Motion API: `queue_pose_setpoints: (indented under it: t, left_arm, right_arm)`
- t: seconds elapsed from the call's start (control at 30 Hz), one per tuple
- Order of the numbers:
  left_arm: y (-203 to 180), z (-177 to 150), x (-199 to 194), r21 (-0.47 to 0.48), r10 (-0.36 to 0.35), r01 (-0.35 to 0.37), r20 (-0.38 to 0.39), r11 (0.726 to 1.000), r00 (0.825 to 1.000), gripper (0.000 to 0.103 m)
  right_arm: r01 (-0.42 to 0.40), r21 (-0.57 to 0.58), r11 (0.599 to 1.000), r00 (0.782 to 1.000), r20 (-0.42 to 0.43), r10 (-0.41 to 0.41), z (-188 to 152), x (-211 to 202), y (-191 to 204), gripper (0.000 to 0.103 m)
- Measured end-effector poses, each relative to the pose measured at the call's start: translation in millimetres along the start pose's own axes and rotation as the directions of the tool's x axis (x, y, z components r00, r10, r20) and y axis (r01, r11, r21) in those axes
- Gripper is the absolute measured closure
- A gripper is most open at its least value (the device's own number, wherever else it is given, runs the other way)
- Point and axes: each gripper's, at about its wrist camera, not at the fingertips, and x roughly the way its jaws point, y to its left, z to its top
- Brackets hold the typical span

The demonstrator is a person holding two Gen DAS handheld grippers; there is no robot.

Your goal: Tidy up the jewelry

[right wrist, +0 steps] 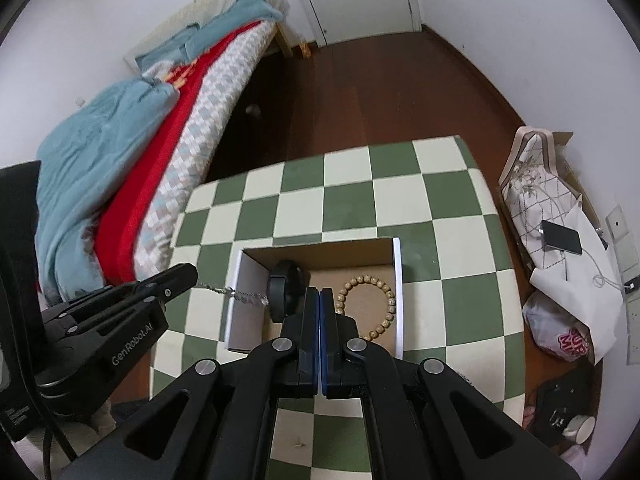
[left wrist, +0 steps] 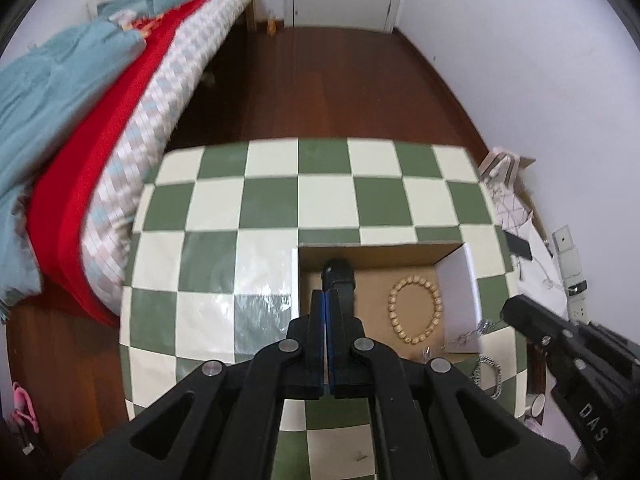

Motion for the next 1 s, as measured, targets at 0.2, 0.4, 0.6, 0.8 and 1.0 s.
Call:
queue_pose_setpoints:
  t: [0.2, 0.4, 0.6, 0.8, 1.0]
  left_arm:
    - [5, 5, 27, -0.011, -0.006, 0.005, -0.061, 1.000, 0.998, 0.103]
    - [8, 15, 23, -0.007, 0.081, -0.082, -0.036, 0.997, 0.996, 0.099]
    - [14, 12, 9, 0.012, 0.221, -0.222, 0.066, 0.975, 0.973, 0.000]
    - [21, -2, 9, 0.006, 0.280, -0.281, 0.075, 0.960, 0.957, 0.000]
    - [29, -19, 1, -0.031, 0.286, -0.285, 0.083, 0.958, 0.955, 0.000]
  right_arm:
    - [0.015, 0.012, 1.000, 0.998, -0.069, -0.014, 8, 33, -10, 0.103]
    - [0.033, 0.015, 0.999, 0.985, -0.170, -0.030, 20, 60, -20, 0.102]
    - [0.200, -0.074, 0.977, 0.963, -0.167, -0.210, 15, 67, -24, 0.013]
    - [0.290, -0.102, 0.952, 0.939, -0.162, -0.303, -2, 69, -25, 0.002]
    - [0.295, -0.099, 0.950, 0.943, -0.129, -0.306, -16, 58, -18, 0.000]
